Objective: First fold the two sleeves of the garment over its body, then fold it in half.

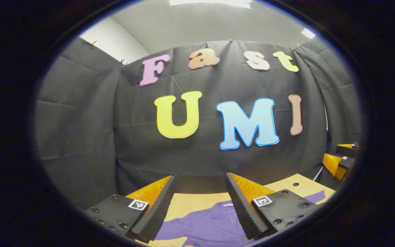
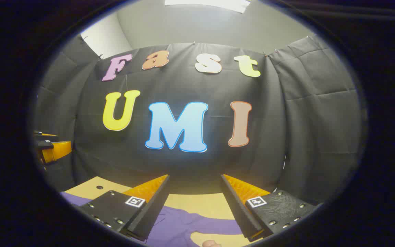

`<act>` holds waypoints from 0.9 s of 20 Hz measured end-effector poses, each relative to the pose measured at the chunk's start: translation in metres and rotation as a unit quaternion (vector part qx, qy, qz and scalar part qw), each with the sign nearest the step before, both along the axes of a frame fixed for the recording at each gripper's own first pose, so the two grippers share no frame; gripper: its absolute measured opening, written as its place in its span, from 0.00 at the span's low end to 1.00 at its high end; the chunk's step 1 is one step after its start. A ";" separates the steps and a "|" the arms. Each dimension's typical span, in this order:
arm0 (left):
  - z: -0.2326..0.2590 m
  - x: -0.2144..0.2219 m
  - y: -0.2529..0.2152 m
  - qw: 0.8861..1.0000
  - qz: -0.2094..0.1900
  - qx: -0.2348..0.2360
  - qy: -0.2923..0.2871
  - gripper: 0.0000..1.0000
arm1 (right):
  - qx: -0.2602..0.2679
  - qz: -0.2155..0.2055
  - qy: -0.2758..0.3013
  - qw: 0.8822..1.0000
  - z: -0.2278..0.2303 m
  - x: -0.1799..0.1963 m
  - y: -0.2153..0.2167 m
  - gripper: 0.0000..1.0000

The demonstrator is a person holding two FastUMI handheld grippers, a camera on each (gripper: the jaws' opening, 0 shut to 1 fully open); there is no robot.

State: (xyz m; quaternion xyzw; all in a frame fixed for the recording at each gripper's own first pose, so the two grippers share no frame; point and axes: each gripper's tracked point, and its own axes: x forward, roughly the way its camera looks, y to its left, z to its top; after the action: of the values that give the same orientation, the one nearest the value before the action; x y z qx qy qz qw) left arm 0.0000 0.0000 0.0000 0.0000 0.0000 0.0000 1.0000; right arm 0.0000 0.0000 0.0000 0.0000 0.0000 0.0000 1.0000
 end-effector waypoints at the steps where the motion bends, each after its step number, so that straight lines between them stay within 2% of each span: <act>1: 0.001 0.000 -0.002 1.000 -0.002 0.000 -0.001 1.00 | -0.001 0.000 0.000 1.000 -0.001 -0.002 -0.001 0.92; 10: -0.004 -0.006 -0.006 1.000 0.003 -0.014 0.000 1.00 | -0.009 -0.009 0.007 1.000 -0.006 -0.009 -0.018 0.92; 11: -0.005 -0.007 -0.006 1.000 0.003 -0.015 0.000 1.00 | -0.007 -0.014 0.011 1.000 -0.010 -0.009 -0.023 0.96; 13: -0.007 -0.008 -0.007 1.000 0.003 -0.015 0.002 1.00 | -0.005 -0.026 0.019 0.999 -0.018 -0.008 -0.034 0.92; 14: -0.007 -0.008 -0.008 1.000 0.003 -0.015 0.003 1.00 | -0.007 -0.035 0.028 0.999 -0.027 -0.007 -0.042 0.92; 17: -0.008 -0.009 -0.011 1.000 0.003 -0.011 0.005 1.00 | -0.012 -0.083 0.098 0.992 -0.093 -0.002 -0.092 0.92; 18: -0.007 -0.009 -0.010 1.000 0.003 -0.009 0.005 1.00 | -0.011 -0.094 0.121 0.988 -0.115 0.000 -0.105 0.96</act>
State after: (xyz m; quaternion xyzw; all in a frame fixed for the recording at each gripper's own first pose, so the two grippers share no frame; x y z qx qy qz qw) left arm -0.0088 -0.0104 -0.0073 -0.0089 0.0051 0.0033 0.9999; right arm 0.0000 -0.1053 -0.1147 -0.0109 0.1215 -0.0942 0.9881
